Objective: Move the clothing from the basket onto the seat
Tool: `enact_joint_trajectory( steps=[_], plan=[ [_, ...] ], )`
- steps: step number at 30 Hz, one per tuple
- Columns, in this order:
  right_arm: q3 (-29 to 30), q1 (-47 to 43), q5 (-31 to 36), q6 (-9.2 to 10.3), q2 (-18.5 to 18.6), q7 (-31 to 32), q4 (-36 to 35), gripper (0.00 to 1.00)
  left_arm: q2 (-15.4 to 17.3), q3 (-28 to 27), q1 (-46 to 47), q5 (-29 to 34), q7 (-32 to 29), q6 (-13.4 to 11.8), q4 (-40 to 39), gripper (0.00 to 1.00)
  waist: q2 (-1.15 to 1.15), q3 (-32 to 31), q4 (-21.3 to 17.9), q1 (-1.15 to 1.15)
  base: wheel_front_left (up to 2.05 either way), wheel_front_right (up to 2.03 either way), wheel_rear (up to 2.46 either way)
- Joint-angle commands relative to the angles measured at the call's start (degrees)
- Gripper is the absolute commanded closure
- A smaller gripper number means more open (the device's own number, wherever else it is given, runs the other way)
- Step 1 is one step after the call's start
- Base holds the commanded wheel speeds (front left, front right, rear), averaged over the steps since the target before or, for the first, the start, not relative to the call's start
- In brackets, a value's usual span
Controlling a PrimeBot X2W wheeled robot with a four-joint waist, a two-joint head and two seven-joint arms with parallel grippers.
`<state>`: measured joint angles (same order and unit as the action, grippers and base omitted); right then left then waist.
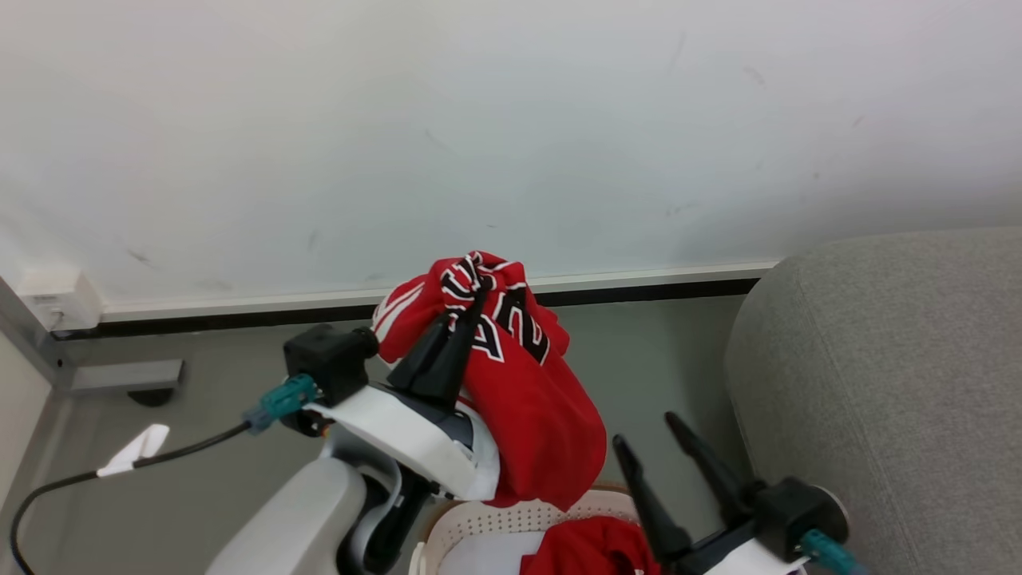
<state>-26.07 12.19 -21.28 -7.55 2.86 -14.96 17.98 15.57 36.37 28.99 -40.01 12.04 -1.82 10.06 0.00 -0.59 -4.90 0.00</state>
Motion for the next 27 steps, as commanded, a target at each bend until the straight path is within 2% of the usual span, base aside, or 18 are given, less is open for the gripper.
enact_joint_trajectory(
  steps=[1,7,18,22,27],
  plan=[
    [-1.05,0.76,-0.14,0.12,0.45,-0.15,0.75,0.0,-0.13,0.22,0.09,-0.25,0.18,0.32,0.11,1.0,0.0,0.04,0.21,0.0,0.0,0.0,0.0],
    [-9.76,5.36,-0.06,0.12,2.34,-0.15,7.06,0.0,-1.62,2.63,0.41,-0.34,-0.5,2.31,1.53,1.0,0.0,0.09,2.09,0.0,0.0,0.0,0.0],
    [-18.01,12.6,-1.57,0.12,3.02,-0.15,17.06,0.0,-5.18,10.89,-0.35,1.09,-3.37,6.3,1.45,1.0,0.0,-0.79,7.49,0.0,0.0,0.0,0.0],
    [-18.56,13.69,-3.1,0.12,2.95,-0.15,18.17,0.0,-6.29,14.02,-0.77,0.92,-5.22,7.21,1.23,1.0,0.0,-1.36,9.7,0.0,0.0,0.0,0.0],
    [-16.55,13.44,-2.87,0.12,2.42,-0.15,17.8,0.0,-6.84,15.99,-1.16,0.04,-6.5,7.71,1.46,1.0,0.0,-1.98,11.65,0.0,0.0,0.0,0.0]
  ],
)
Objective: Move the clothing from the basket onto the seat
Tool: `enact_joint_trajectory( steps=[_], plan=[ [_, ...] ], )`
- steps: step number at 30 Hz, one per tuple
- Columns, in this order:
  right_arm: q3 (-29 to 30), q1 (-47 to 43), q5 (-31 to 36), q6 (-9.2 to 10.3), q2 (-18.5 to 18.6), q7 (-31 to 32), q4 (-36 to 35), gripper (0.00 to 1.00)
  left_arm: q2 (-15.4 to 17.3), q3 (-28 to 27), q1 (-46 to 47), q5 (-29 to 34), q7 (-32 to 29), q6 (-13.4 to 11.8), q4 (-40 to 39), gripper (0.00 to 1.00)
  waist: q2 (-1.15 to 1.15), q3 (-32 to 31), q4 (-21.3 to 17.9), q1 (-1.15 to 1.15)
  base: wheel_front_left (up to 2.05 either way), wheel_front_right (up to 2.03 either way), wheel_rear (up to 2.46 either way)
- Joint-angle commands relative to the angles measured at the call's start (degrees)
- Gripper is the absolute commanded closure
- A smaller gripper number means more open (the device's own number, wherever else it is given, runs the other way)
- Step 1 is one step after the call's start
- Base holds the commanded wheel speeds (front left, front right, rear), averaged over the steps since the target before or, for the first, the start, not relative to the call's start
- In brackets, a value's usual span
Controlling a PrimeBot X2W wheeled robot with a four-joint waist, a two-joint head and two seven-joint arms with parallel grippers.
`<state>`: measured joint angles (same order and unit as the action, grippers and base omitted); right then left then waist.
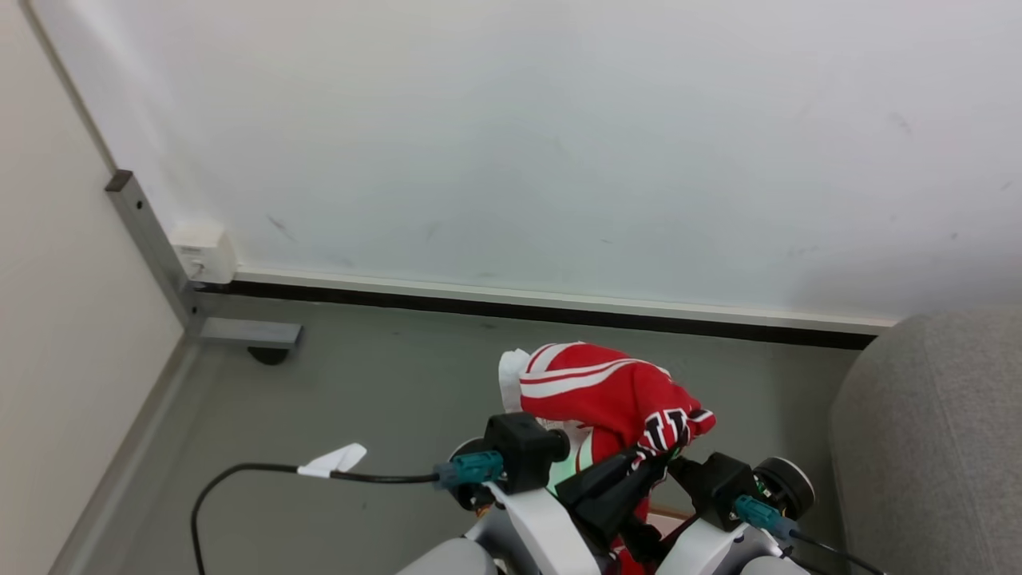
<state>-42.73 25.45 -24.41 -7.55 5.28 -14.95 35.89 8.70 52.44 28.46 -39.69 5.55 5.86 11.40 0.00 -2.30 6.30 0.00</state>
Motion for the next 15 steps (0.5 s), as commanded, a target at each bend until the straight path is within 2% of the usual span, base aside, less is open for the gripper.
enact_joint_trajectory(
  steps=[1,2,5,6,15],
  plan=[
    [0.24,-0.08,0.44,0.12,-0.19,-0.16,-0.42,0.0,0.02,0.11,-0.56,-0.4,-0.22,0.12,0.22,1.0,0.0,-0.34,0.7,0.0,0.0,0.0,0.0],
    [0.38,-0.29,0.75,0.12,-0.3,-0.16,-0.73,0.0,-0.01,0.19,-0.54,-0.5,-0.21,0.15,0.32,1.0,0.0,-0.39,0.92,0.0,0.0,0.0,0.0],
    [0.71,-0.94,1.19,0.12,-0.33,-0.16,-1.73,0.96,0.24,-0.03,-0.34,-0.81,-0.05,0.02,0.68,1.0,0.0,-0.48,1.34,0.0,0.0,0.0,0.0],
    [0.78,-1.1,1.27,0.12,-0.34,-0.16,-1.95,1.0,0.33,-0.21,-0.25,-0.87,0.08,-0.09,0.77,1.0,0.0,-0.48,1.42,0.0,0.0,0.0,0.0],
    [1.92,-2.6,1.15,0.12,0.2,-0.16,-3.97,1.0,1.29,-2.05,0.25,-1.87,1.35,-1.04,1.56,1.0,0.0,-0.22,0.49,0.0,0.0,0.0,0.0]
  ],
)
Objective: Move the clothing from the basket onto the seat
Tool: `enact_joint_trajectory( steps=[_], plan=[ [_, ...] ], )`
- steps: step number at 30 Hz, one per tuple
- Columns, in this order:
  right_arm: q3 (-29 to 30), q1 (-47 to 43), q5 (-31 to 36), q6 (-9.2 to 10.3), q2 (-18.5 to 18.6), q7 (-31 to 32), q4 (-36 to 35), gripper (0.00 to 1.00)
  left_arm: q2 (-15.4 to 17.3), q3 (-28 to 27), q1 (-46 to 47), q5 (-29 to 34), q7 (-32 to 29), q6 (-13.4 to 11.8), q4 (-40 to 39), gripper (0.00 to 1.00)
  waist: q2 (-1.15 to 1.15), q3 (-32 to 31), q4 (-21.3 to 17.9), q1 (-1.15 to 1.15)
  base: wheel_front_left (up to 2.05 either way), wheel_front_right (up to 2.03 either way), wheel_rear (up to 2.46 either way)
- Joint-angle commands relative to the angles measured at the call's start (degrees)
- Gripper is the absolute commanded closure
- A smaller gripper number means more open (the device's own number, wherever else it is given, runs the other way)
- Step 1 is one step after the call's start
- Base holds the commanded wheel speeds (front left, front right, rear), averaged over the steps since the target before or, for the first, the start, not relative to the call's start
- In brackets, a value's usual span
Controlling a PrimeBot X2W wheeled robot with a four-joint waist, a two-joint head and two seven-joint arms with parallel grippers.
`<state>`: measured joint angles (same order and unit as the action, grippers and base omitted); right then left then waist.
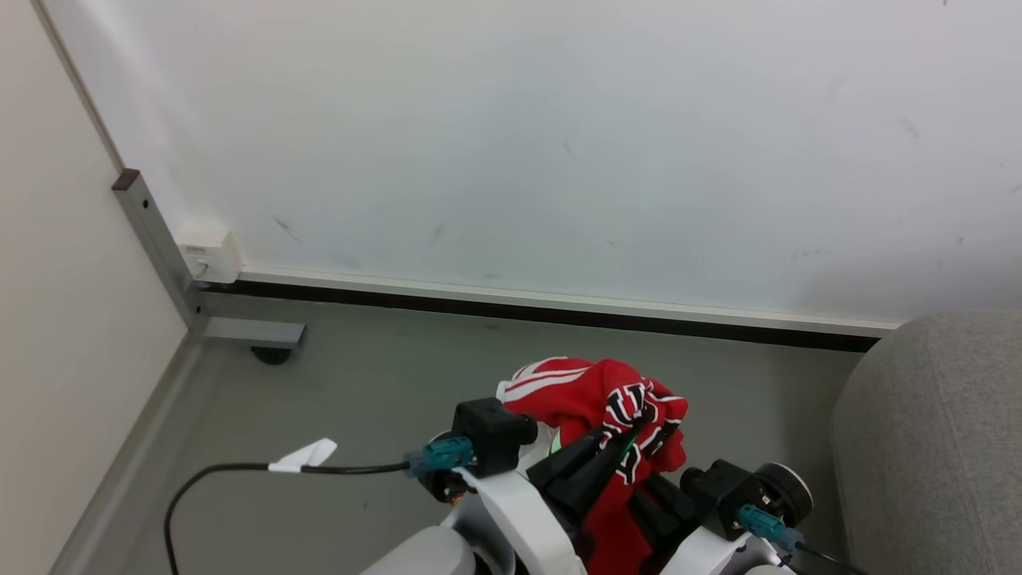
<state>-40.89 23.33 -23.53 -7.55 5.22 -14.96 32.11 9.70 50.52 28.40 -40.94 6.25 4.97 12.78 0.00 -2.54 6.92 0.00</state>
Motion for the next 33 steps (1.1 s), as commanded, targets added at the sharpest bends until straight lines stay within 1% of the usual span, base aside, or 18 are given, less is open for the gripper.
enact_joint_trajectory(
  steps=[1,16,17,18,19,20,22,26,33],
  plan=[
    [0.18,-0.62,0.22,0.12,0.31,-0.16,-0.21,1.0,0.42,-0.32,0.38,-0.72,0.67,-0.19,0.21,1.0,0.0,0.03,-0.29,0.0,0.0,0.0,0.0],
    [0.6,-1.31,-0.43,0.12,0.28,-0.15,-0.95,1.0,1.57,-1.44,0.83,-1.08,1.37,-1.32,0.27,1.0,0.0,0.47,-2.44,0.0,0.0,0.0,0.0],
    [0.74,-1.34,-0.49,0.12,0.22,-0.15,-1.12,1.0,1.66,-1.51,0.75,-1.07,1.46,-1.4,0.3,0.95,0.0,0.52,-2.72,0.0,0.0,0.0,0.0],
    [0.95,-1.42,-0.55,0.12,0.16,-0.15,-1.28,1.0,1.77,-1.59,0.7,-1.04,1.54,-1.48,0.38,0.54,0.0,0.56,-3.03,0.0,0.0,0.0,0.0],
    [0.95,-1.42,-0.55,0.12,0.16,-0.15,-1.28,1.0,1.77,-1.59,0.7,-1.04,1.54,-1.48,0.38,0.54,0.0,0.56,-3.03,0.0,0.0,0.0,0.0],
    [1.51,-1.62,-0.48,0.12,0.14,-0.15,-1.52,1.0,1.95,-1.78,0.68,-0.79,1.91,-1.91,0.49,0.0,0.0,0.68,-3.76,0.0,0.0,0.0,0.0],
    [1.83,-1.82,-0.46,0.12,0.16,-0.16,-1.68,1.0,2.0,-1.81,0.63,-0.72,2.08,-1.95,0.6,0.0,0.0,0.73,-4.13,0.0,0.0,0.0,0.0],
    [3.72,-2.87,-0.45,0.12,0.3,-0.15,-2.44,1.0,1.99,-1.99,0.33,-0.72,2.9,-2.28,0.82,0.0,0.0,0.98,-6.1,0.0,0.0,0.0,0.0],
    [7.71,-4.34,-0.06,0.12,0.92,-0.16,-5.05,1.0,2.61,-2.51,-0.32,-0.18,4.85,-2.45,0.4,0.0,0.0,1.52,-11.52,0.0,0.0,0.0,0.0]
  ],
)
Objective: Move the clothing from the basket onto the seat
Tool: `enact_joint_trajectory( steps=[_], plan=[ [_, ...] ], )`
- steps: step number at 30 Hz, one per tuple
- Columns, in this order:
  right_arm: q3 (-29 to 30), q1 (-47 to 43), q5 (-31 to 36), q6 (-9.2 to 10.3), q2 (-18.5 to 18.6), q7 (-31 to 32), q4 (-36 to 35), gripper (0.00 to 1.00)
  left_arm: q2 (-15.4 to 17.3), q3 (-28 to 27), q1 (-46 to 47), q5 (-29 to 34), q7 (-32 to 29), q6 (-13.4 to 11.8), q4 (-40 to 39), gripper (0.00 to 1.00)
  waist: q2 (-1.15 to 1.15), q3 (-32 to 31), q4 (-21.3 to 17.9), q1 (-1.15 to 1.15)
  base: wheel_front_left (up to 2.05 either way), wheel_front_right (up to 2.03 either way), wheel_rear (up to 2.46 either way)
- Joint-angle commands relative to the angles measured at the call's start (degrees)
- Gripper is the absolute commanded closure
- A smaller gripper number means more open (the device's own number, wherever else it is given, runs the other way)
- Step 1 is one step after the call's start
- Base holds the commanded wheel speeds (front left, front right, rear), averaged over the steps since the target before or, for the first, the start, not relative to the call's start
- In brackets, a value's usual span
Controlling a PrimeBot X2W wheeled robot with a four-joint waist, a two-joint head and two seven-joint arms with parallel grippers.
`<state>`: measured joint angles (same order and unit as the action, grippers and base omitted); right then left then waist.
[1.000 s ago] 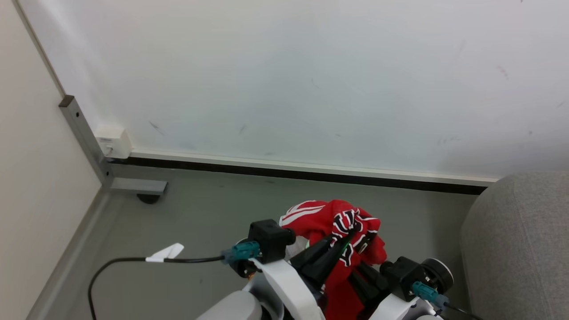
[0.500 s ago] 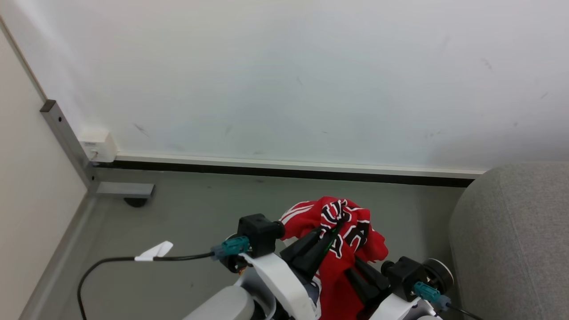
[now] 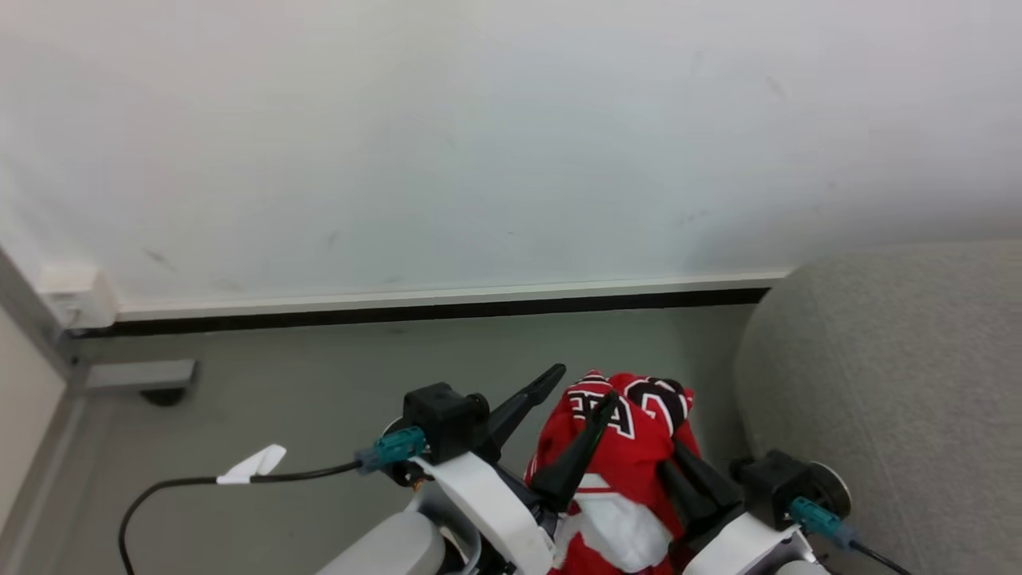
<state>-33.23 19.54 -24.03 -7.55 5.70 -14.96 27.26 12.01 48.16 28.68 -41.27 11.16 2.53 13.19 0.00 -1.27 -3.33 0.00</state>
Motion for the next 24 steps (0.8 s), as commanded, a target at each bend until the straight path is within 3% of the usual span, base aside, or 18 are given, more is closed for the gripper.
enact_joint_trajectory(
  steps=[1,13,24],
  plan=[
    [0.46,-0.63,0.65,0.12,0.63,-0.16,-0.49,1.0,0.49,-0.2,-0.67,0.37,0.27,0.05,-0.2,0.0,0.0,0.35,-2.35,0.0,0.0,0.0,0.0],
    [8.0,-2.43,2.33,0.12,0.89,-0.15,-4.78,1.0,1.92,0.21,-0.55,3.81,2.81,0.1,-0.76,0.0,0.0,2.66,-15.44,0.0,0.0,0.0,0.0],
    [9.8,-3.46,3.4,0.12,-0.67,-0.15,-9.23,1.0,2.74,-1.49,-1.36,6.47,3.91,0.05,-0.58,0.0,0.0,4.57,-25.28,0.0,0.0,0.0,0.0]
  ],
)
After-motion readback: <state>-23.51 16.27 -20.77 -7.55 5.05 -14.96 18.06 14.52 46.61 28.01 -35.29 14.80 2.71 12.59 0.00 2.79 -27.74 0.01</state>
